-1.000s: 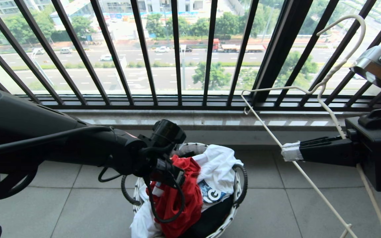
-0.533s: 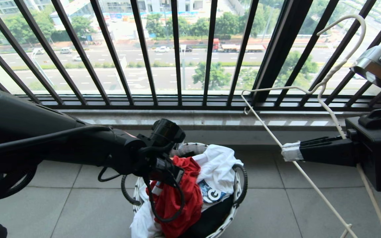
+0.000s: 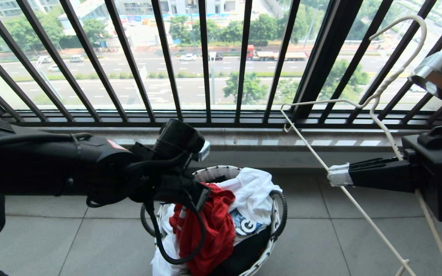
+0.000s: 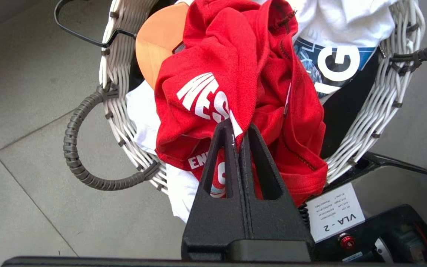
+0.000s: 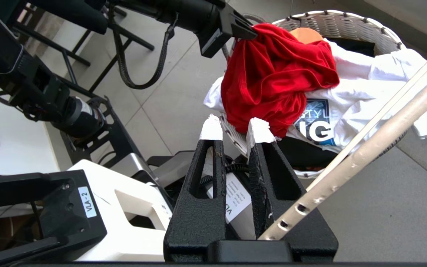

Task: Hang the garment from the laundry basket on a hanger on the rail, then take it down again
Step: Pick up clothes from the basket

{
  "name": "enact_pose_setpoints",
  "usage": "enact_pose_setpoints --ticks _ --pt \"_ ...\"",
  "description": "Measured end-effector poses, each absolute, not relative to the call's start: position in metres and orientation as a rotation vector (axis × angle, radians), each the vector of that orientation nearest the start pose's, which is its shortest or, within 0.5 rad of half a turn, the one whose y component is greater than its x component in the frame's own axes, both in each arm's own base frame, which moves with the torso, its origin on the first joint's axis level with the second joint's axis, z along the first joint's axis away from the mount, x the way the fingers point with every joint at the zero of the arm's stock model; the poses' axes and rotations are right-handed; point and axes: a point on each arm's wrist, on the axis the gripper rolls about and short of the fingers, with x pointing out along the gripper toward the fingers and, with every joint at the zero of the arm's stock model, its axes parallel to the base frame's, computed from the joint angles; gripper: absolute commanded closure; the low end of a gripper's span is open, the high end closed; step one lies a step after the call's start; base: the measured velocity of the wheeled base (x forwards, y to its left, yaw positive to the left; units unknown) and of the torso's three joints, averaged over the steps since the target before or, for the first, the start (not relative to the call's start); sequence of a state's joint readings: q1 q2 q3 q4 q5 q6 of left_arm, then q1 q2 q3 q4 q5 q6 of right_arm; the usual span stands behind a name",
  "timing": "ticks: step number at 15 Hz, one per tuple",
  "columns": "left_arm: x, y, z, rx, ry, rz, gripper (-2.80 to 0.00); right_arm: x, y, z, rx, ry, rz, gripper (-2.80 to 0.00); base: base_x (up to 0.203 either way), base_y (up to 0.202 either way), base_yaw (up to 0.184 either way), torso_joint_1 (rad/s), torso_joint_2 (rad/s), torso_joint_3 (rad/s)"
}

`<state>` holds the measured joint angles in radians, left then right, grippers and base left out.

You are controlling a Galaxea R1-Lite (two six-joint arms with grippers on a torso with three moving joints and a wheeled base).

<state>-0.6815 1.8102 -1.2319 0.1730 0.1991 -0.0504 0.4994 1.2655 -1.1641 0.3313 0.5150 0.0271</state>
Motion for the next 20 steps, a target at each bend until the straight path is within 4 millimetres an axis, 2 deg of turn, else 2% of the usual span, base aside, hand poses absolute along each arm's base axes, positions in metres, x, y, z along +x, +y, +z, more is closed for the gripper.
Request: enact_pose_setpoints --ticks 4,7,8,9,11,13,15,17,20 --pt "0.254 -0.207 0.235 0.234 0.545 -0.434 0.00 0.154 0.093 0.305 0.032 0.451 0.976 0.00 0.000 0.000 0.000 0.000 0.00 0.000" --pt "0.243 -0.198 0.270 0.248 0.423 -0.402 0.00 0.153 0.089 0.308 0.037 0.435 0.959 0.00 0.000 0.000 0.000 0.000 0.00 0.000" --pt "0.234 -0.191 0.275 0.251 0.406 -0.405 0.00 0.153 0.088 0.309 0.038 0.431 0.954 0.00 0.000 0.000 0.000 0.000 0.00 0.000" --pt "0.224 -0.184 0.272 0.263 0.415 -0.408 0.00 0.152 0.087 0.309 0.038 0.426 0.952 0.00 0.000 0.000 0.000 0.000 0.00 0.000" --pt "0.205 -0.169 0.243 0.315 0.506 -0.408 0.00 0.151 0.086 0.310 0.038 0.421 0.950 0.00 0.000 0.000 0.000 0.000 0.00 0.000" --pt "0.186 -0.153 0.202 0.363 0.620 -0.402 0.00 0.151 0.085 0.311 0.039 0.418 0.946 0.00 0.000 0.000 0.000 0.000 0.00 0.000" --pt "0.176 -0.145 0.166 0.379 0.677 -0.395 0.00 0.152 0.085 0.311 0.039 0.417 0.944 0.00 0.000 0.000 0.000 0.000 0.00 0.000" --pt "0.178 -0.146 0.141 0.369 0.667 -0.394 0.00 0.152 0.085 0.311 0.040 0.417 0.941 0.00 0.000 0.000 0.000 0.000 0.00 0.000" --pt "0.185 -0.152 0.115 0.385 0.703 -0.387 0.00 0.153 0.084 0.311 0.041 0.419 0.935 0.00 0.000 0.000 0.000 0.000 0.00 0.000"
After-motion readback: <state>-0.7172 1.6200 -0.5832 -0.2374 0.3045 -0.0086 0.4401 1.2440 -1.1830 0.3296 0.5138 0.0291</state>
